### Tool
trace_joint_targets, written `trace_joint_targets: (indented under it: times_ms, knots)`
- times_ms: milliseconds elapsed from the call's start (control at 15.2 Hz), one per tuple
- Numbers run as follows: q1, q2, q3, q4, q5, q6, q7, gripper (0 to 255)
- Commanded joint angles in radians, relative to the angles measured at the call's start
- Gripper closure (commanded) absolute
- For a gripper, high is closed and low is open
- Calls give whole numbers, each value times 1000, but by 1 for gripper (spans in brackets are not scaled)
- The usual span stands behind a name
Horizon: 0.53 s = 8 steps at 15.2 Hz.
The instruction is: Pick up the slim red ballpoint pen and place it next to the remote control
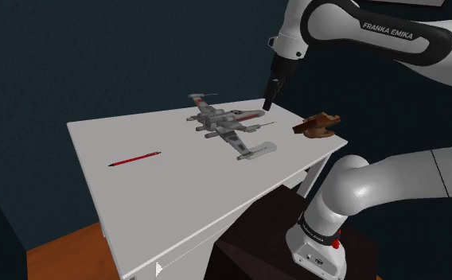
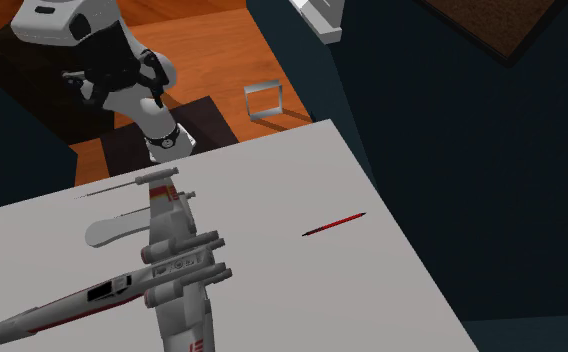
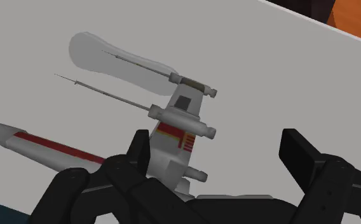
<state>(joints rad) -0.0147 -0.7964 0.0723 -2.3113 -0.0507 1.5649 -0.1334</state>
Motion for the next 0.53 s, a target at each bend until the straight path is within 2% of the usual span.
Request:
trace_joint_targets:
  times_ms: [0,462]
  knots:
    - [0,0,0,0,0,0,0,0]
    - [61,240,-37,48,-13,178,-187,0]
